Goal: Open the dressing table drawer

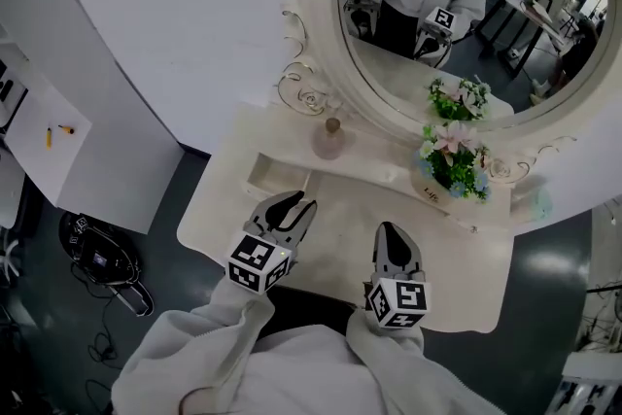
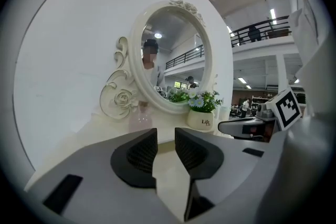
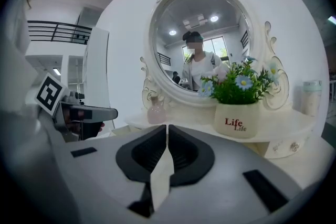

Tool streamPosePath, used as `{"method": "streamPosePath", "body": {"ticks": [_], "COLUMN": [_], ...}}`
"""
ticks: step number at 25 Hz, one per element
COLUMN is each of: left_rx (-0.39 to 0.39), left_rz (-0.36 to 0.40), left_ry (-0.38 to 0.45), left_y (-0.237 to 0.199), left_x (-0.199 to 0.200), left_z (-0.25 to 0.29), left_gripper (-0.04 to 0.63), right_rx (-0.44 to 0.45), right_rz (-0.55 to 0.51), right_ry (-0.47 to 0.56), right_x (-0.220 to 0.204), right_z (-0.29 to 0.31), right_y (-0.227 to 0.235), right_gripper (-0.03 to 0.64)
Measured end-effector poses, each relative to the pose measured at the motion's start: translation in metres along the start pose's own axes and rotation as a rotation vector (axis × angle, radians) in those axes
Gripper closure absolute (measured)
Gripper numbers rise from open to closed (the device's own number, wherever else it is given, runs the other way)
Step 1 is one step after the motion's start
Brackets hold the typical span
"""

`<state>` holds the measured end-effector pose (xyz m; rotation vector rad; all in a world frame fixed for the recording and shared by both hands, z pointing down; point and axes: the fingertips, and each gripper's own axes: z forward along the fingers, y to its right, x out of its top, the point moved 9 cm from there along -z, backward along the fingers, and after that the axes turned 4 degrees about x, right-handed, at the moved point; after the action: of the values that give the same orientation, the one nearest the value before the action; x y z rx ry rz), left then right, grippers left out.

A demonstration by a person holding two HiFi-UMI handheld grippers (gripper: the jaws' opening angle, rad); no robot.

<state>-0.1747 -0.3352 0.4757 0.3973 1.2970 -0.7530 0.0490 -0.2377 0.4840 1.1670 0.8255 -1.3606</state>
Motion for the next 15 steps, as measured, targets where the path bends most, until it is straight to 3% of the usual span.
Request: {"method": "streamPosePath", "body": {"ticks": [5, 8, 15], "left_rx": [0.005, 0.003, -0.021], "left_rz": [0.051, 0.078, 0.055], "left_ry": [0.038, 0.020, 0.000], "left_y": [-0.004, -0.003, 0.002], "left_x": [0.006, 0.001, -0.004], "left_z": [0.002, 0.002, 0.008], "left_gripper": [0.568, 0.580, 0.580], "right_rx": [-0.028, -0.019, 0.014], "right_rz": [0.004, -0.003, -0.022], "right_ry": [0.022, 0.023, 0.014], "right_x": [0.009, 0.010, 0.010], "right_z": [-0.008, -0.010, -0.009], "right_y": [0.021, 0.027, 0.023], "right_gripper": [0.580, 0.580, 0.583]}}
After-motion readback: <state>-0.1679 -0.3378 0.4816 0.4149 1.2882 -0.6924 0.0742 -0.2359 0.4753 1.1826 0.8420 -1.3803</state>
